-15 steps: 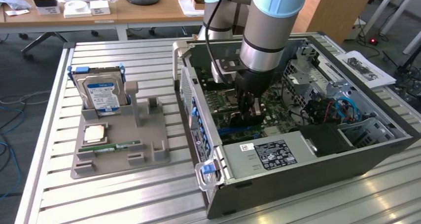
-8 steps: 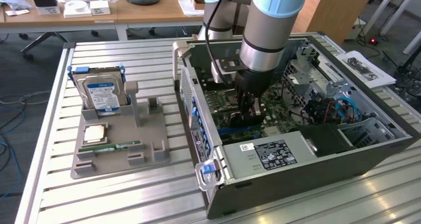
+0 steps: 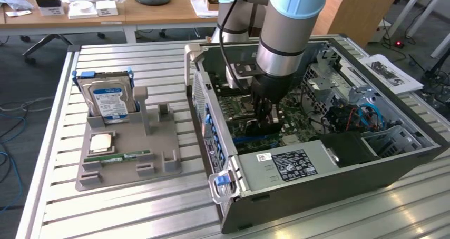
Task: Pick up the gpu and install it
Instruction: 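Insert the gpu into the slot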
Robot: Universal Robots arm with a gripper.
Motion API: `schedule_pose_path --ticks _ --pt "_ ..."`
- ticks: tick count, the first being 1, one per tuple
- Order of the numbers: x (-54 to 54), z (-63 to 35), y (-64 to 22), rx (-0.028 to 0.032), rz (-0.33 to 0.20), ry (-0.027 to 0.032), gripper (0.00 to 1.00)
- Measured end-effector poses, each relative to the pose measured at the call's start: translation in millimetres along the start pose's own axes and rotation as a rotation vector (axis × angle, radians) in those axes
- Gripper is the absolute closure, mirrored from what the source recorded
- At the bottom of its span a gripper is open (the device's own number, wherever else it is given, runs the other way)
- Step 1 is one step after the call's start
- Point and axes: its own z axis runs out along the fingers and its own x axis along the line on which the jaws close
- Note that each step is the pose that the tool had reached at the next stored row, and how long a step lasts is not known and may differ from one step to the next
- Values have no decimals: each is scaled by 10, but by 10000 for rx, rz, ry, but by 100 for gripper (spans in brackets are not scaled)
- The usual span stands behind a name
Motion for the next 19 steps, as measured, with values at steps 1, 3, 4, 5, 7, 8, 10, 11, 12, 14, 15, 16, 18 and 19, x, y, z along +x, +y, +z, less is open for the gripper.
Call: schedule_pose_path --ticks 1,3,4,5,7,8,10,11,12,14,15,16,18,19 --pt "0 0 0 0 0 -1 73" --pt "0 0 0 0 -1 0 73" --pt "0 0 0 -1 -11 0 73" --pt "0 0 0 -2 -47 -1 73" --pt "-1 1 0 -4 -188 -9 73" --pt "-1 1 0 -7 -273 -14 73" --pt "0 1 0 -10 -366 -16 73" --pt "0 0 0 -11 -393 -15 73" --pt "0 0 0 -11 -420 -16 73" --pt "0 0 0 -13 -467 -17 73" --pt "0 0 0 -13 -470 -17 73" --pt "0 1 0 -13 -470 -18 73" --pt "1 7 0 -13 -472 -18 73" --pt "1 10 0 -13 -471 -18 73"
